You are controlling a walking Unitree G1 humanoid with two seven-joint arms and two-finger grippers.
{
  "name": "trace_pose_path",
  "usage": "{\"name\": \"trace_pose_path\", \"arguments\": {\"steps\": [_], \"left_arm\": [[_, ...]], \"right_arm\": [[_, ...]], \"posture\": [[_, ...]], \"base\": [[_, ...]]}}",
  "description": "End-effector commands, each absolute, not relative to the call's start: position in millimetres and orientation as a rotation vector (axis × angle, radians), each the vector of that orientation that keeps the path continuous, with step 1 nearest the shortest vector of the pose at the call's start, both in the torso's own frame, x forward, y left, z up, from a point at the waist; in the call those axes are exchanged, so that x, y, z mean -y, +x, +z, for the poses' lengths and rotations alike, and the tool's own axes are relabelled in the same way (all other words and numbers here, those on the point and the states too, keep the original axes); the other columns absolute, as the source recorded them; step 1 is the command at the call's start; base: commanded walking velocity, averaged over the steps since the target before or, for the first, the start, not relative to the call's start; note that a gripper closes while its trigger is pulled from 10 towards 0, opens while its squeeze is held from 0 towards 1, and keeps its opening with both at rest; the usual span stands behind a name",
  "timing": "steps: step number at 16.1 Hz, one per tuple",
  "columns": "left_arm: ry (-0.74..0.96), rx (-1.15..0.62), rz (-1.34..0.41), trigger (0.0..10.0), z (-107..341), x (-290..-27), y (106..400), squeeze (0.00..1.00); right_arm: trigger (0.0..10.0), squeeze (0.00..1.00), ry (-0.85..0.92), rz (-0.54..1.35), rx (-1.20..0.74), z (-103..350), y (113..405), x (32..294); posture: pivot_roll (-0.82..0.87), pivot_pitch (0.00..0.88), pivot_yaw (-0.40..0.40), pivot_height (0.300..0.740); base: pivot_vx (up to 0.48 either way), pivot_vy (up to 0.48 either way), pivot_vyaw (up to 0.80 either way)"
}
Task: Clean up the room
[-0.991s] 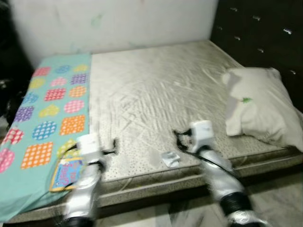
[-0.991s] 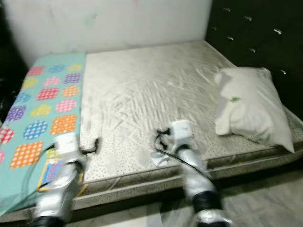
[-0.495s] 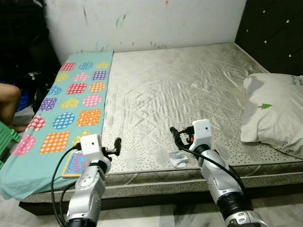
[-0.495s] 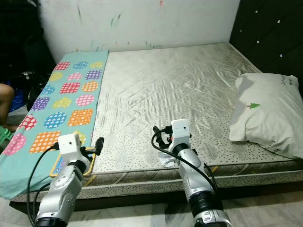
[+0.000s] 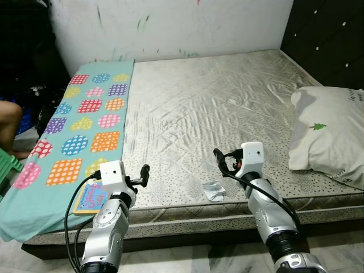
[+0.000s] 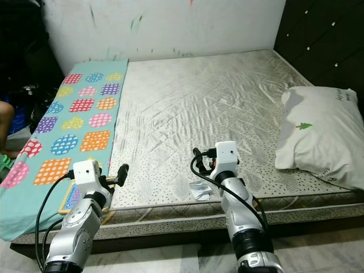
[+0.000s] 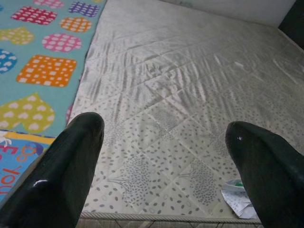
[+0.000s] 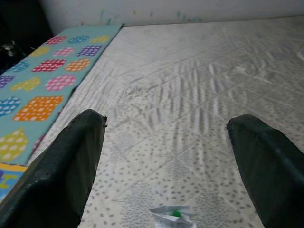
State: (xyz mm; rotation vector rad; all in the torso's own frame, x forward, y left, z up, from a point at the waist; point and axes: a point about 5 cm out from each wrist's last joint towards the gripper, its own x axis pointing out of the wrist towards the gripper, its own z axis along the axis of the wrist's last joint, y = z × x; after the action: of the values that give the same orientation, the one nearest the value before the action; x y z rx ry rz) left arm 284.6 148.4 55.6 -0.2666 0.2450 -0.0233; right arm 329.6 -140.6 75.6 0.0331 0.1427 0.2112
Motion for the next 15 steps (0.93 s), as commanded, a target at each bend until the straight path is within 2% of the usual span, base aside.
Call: {"name": "trace_pose_path", "arguments": {"steps": [1,12,15], "left_arm": [[-0.253,-0.228,-0.025,10.0,59.2,-150.4,285.4,0.0],[-0.267,-0.224,-0.029,10.0,60.1,-150.4,285.8,0.0],[-0.286,-0.23,-0.009,10.0,59.6,-149.9,286.0,0.0]], "right_arm": [[10.0,0.0,0.029,0.221,-0.115,83.6,334.2,136.6],[10.0,0.0,0.031,0.198,-0.115,82.9,334.6,139.3],[10.0,0.0,0.03,0.191,-0.114,82.4,334.4,142.1]], "posture": [[-0.08,0.0,0.04,0.74],[-0.08,0.0,0.043,0.74],[-0.08,0.0,0.044,0.74]], "base": [[0.247,0.0,0.0],[0.284,0.0,0.0],[0.0,0.0,0.0]]}}
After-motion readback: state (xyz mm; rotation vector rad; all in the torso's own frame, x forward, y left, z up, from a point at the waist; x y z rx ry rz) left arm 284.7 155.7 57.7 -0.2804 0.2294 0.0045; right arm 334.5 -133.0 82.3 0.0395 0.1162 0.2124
